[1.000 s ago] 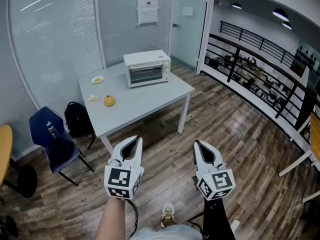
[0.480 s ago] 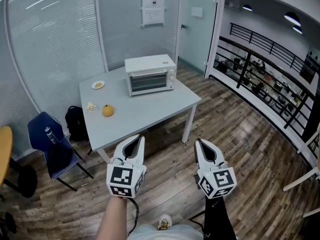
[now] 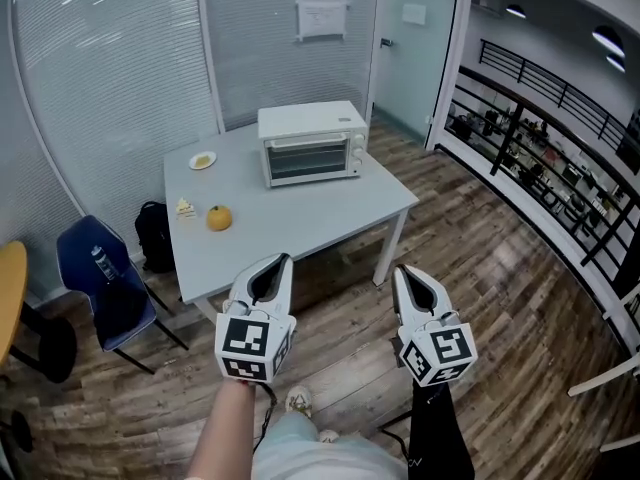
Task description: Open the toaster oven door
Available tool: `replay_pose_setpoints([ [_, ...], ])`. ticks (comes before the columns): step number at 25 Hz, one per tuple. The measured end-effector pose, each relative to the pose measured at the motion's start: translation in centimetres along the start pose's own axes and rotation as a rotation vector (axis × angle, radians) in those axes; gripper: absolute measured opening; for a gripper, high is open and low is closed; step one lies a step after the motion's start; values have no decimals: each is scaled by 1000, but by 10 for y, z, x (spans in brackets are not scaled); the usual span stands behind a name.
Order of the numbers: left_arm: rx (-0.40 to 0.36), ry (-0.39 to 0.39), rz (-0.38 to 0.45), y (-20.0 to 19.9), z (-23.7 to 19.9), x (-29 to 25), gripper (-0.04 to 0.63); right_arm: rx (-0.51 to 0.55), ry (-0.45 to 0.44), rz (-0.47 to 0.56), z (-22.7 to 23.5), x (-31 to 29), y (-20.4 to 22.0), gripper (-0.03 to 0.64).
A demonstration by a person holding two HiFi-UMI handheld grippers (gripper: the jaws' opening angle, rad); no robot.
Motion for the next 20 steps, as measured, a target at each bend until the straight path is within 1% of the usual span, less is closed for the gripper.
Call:
replay_pose_setpoints([
  [11,16,-8,-2,17,-42,-93,58,38,-39,-40,35,-90,19,3],
  [20,11,26,5,20,-98,-194,57,54,-11,-31,68,-191,23,3],
])
Point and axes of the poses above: the fingertips, and each gripper's own axes: x backward along the fingers, z to its right, y out of its underside, the point moved 9 cm from there along x, backward along the fingers
